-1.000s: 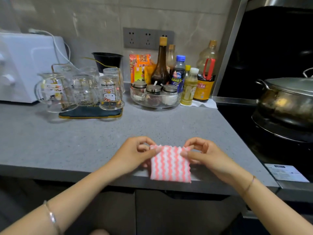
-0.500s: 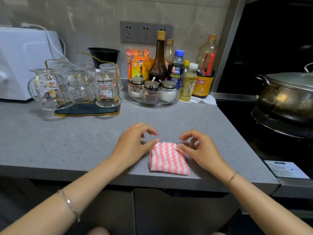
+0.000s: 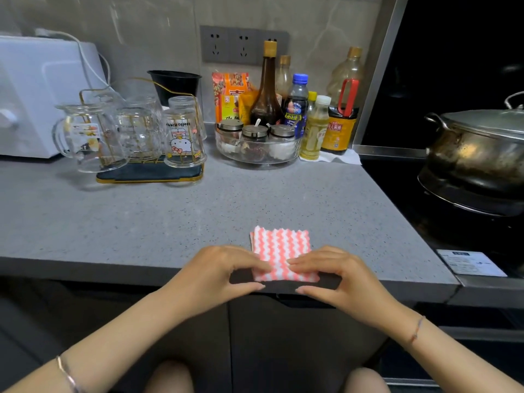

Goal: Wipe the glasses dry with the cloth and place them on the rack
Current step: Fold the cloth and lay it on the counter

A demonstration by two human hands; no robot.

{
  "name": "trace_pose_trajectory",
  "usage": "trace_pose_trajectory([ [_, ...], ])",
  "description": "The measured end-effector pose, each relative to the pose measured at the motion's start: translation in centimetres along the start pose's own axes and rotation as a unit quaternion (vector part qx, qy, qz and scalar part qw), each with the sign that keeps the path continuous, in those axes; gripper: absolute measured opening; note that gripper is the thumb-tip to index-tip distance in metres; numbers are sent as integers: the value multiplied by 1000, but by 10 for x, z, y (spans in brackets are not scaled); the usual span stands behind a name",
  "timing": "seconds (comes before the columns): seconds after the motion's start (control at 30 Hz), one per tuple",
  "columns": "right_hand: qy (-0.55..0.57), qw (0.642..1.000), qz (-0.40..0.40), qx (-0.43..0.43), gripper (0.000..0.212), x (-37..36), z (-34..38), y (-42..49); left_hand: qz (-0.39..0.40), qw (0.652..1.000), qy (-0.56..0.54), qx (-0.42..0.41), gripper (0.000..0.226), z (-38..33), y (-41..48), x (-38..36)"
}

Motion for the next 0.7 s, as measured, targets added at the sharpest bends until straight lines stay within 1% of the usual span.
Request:
trace_pose_trajectory([
  [0.1,14,1000,-27,7,28,2,4,-3,-15,1000,-8,4,32,-2,-2,2],
  [0.17,20,999,-44,5,21,4,5,-2,-34,998,-43,32,26,2,-1,5],
  [0.23,56,996,-57,-34,14,7,1,2,-53,991,-99,79,21,7,2,8],
  [0.33,136,981,-78,-113,11,15,-8,14,-82,973,-165,137,18,13,11,13],
  [0.43,180,966,-96,-156,10,17,-18,33,-109,951,-216,194,18,28,27,15],
  [0.53,179,959,-97,-198,3,14,-29,46,-96,943,-202,248,13,43,42,11],
  [0.7,120,960,-59,-245,6,7,-46,58,-67,960,-108,250,6,57,55,6],
])
Point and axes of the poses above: each hand's wrist, its own y-axis towards the middle knuckle, its own x-axis out of the back of the hand, z = x × y, the point moved 8 cm from there along y, towards the middle knuckle, and after that the axes turned 7 degrees about -z, right-handed, at the moved point
